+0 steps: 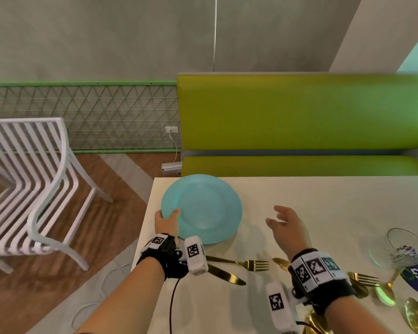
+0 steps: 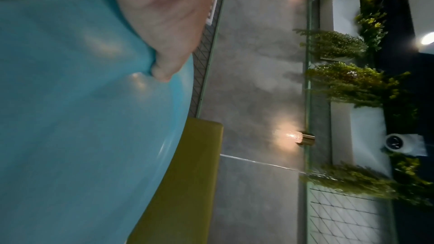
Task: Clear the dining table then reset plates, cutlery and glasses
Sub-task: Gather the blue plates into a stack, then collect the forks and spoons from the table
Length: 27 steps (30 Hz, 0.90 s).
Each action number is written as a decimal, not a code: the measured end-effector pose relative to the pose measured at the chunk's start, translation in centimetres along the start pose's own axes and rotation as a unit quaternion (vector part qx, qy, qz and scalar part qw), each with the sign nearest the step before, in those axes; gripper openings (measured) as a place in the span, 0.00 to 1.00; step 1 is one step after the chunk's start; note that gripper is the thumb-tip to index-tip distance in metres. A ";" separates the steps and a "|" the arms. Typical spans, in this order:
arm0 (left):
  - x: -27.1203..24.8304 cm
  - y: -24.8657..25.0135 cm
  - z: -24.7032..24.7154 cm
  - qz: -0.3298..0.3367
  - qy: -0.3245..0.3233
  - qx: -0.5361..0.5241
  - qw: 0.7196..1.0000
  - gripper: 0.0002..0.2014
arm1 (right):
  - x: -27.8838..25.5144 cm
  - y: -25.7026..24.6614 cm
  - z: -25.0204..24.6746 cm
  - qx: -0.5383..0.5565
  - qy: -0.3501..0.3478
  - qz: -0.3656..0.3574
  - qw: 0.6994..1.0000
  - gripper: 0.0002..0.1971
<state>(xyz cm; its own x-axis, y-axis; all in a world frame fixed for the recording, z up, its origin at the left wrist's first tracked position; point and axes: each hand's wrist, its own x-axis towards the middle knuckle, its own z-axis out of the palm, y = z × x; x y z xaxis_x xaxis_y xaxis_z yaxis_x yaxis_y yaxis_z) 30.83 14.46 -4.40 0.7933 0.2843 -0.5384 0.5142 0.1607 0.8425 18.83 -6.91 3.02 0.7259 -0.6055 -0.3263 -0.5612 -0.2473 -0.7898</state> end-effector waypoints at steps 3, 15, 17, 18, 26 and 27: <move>1.2 -1.1 -0.7 0.002 0.038 0.004 0.999 0.20 | -0.4 0.9 0.3 -0.012 -0.020 0.003 1.000 0.16; 3.3 -1.4 -2.8 -0.008 0.030 0.214 0.976 0.27 | -2.2 2.0 1.4 -0.041 -0.086 -0.014 0.995 0.11; 3.2 -1.4 -2.9 -0.001 0.032 0.261 0.965 0.28 | -2.8 2.4 1.4 -0.055 -0.097 -0.022 0.994 0.10; 3.0 -1.3 -3.0 0.004 0.036 0.285 0.958 0.29 | -3.3 2.5 1.4 -0.067 -0.105 -0.027 0.992 0.09; -1.0 -0.3 -2.3 0.187 0.062 0.456 0.868 0.26 | -6.9 5.1 0.8 -0.192 -0.180 -0.058 0.963 0.07; -1.8 -0.4 -1.9 0.229 0.041 0.455 0.859 0.25 | -7.5 5.5 0.6 -0.215 -0.187 -0.060 0.957 0.04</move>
<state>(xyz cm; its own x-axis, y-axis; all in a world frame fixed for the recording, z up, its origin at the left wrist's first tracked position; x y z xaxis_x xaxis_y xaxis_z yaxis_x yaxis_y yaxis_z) 28.62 15.70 -3.72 0.9741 0.1917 -0.1196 0.2252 -0.7813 0.5820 10.55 -3.30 0.86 0.8420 -0.2593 -0.4731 -0.5177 -0.6351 -0.5732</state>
